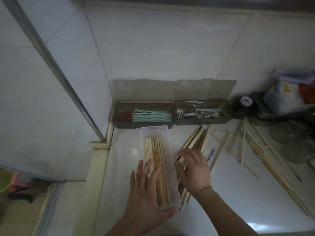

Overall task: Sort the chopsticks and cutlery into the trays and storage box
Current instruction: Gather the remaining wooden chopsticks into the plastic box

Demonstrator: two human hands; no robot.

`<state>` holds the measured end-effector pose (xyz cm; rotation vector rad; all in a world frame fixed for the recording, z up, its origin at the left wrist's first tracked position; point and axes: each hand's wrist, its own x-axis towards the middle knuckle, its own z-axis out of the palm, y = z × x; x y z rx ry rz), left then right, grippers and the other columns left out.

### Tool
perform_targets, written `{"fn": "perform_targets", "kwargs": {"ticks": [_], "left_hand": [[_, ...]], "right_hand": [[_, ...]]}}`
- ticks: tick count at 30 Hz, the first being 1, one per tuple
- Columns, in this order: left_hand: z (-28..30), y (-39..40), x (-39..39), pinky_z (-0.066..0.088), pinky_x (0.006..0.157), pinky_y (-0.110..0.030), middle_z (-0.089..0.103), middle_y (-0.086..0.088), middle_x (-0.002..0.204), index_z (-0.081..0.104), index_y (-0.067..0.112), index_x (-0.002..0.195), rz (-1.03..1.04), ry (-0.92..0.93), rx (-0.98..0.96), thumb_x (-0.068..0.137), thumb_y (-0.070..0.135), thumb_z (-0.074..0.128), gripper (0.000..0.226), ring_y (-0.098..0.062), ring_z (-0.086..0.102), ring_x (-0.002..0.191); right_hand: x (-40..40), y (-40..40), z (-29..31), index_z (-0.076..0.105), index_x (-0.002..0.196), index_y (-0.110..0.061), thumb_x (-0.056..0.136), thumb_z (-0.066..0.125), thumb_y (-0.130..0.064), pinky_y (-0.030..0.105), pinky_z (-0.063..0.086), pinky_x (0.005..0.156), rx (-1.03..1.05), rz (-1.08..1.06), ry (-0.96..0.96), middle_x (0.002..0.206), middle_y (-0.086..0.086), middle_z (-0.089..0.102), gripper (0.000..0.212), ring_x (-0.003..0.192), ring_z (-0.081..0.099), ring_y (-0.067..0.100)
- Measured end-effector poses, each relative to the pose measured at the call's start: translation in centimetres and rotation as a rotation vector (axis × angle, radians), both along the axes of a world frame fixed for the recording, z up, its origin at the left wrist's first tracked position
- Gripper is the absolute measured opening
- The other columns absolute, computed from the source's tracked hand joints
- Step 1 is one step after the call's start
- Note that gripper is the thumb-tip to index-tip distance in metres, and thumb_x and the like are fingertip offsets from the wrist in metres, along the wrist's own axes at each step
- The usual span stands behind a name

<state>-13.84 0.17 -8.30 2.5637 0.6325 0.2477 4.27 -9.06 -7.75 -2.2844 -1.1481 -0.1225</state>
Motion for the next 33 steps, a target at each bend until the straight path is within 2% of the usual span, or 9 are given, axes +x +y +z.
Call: {"fn": "perform_targets", "kwargs": {"ticks": [2, 4, 6, 11, 19, 25, 28, 31, 33], "left_hand": [[0.0, 0.0, 0.0, 0.016, 0.114, -0.061, 0.005, -0.002, 0.164, 0.013, 0.026, 0.151, -0.003, 0.01, -0.005, 0.057, 0.088, 0.061, 0.123, -0.032, -0.001, 0.151], [0.1, 0.0, 0.0, 0.013, 0.114, -0.059, 0.003, 0.0, 0.164, 0.011, 0.028, 0.151, -0.001, 0.016, -0.005, 0.057, 0.089, 0.06, 0.122, -0.031, -0.002, 0.151], [0.1, 0.0, 0.0, 0.014, 0.114, -0.059, 0.004, 0.0, 0.164, 0.012, 0.027, 0.151, -0.003, 0.021, 0.001, 0.057, 0.089, 0.06, 0.122, -0.031, -0.001, 0.151], [0.2, 0.1, 0.0, 0.017, 0.113, -0.061, 0.011, -0.002, 0.163, 0.019, 0.025, 0.149, -0.011, 0.011, -0.008, 0.059, 0.092, 0.054, 0.118, -0.033, 0.004, 0.151], [0.4, 0.1, -0.1, 0.011, 0.114, -0.056, 0.005, 0.002, 0.163, 0.014, 0.03, 0.149, -0.013, 0.028, -0.016, 0.057, 0.088, 0.06, 0.118, -0.029, -0.003, 0.151], [0.3, 0.2, -0.1, 0.006, 0.117, -0.056, -0.006, 0.007, 0.162, 0.002, 0.037, 0.148, -0.015, 0.044, -0.03, 0.06, 0.091, 0.054, 0.116, -0.026, -0.013, 0.15], [0.2, 0.2, -0.1, 0.007, 0.117, -0.057, -0.003, 0.006, 0.162, 0.003, 0.036, 0.148, -0.016, 0.048, -0.032, 0.059, 0.091, 0.054, 0.116, -0.026, -0.012, 0.15], [0.1, 0.3, -0.1, 0.011, 0.115, -0.059, 0.005, 0.003, 0.162, 0.012, 0.032, 0.149, -0.022, 0.033, -0.034, 0.06, 0.092, 0.054, 0.115, -0.028, -0.007, 0.151], [0.0, 0.3, -0.1, 0.013, 0.114, -0.06, 0.009, 0.002, 0.162, 0.015, 0.03, 0.149, -0.027, 0.016, -0.032, 0.06, 0.092, 0.055, 0.115, -0.03, -0.003, 0.151]], "right_hand": [[0.7, -1.3, -0.8, 0.068, 0.099, -0.022, 0.086, 0.049, -0.036, 0.039, 0.05, 0.081, -0.049, -0.203, 0.044, 0.099, -0.002, 0.066, 0.027, 0.097, 0.058, 0.026], [1.3, -2.4, -2.0, 0.068, 0.102, -0.024, 0.084, 0.052, -0.037, 0.039, 0.047, 0.081, -0.286, -0.348, 0.084, 0.101, 0.0, 0.066, 0.027, 0.099, 0.057, 0.03], [1.7, -3.3, -3.0, 0.066, 0.108, -0.026, 0.082, 0.059, -0.037, 0.04, 0.043, 0.081, -0.442, -0.387, 0.117, 0.105, 0.003, 0.064, 0.029, 0.1, 0.053, 0.033], [1.2, -4.3, -3.4, 0.066, 0.101, -0.025, 0.073, 0.072, -0.03, 0.039, 0.045, 0.074, -0.454, -0.376, 0.048, 0.092, 0.003, 0.066, 0.028, 0.089, 0.057, 0.033], [2.0, -4.5, 0.1, 0.053, 0.111, -0.035, 0.085, 0.043, -0.037, 0.036, 0.035, 0.082, -0.725, -0.42, 0.021, 0.1, -0.009, 0.069, 0.027, 0.1, 0.056, 0.02], [2.5, -5.8, 5.5, 0.063, 0.103, -0.02, 0.089, 0.054, -0.02, 0.043, 0.049, 0.073, -0.238, -0.611, -0.138, 0.071, 0.004, 0.065, 0.017, 0.072, 0.061, 0.028], [3.9, -5.6, 9.4, 0.066, 0.103, -0.014, 0.091, 0.057, -0.017, 0.047, 0.052, 0.072, 0.098, -0.632, -0.236, 0.082, 0.007, 0.068, 0.015, 0.076, 0.062, 0.031], [4.1, -3.2, 12.1, 0.062, 0.111, -0.014, 0.086, 0.068, -0.011, 0.039, 0.054, 0.08, 0.589, -0.476, 0.046, 0.095, -0.003, 0.067, 0.026, 0.087, 0.064, 0.016], [3.2, -1.3, 13.3, 0.057, 0.115, -0.014, 0.087, 0.066, -0.003, 0.038, 0.056, 0.08, 0.901, -0.323, 0.323, 0.093, -0.005, 0.066, 0.031, 0.086, 0.067, 0.019]]}}
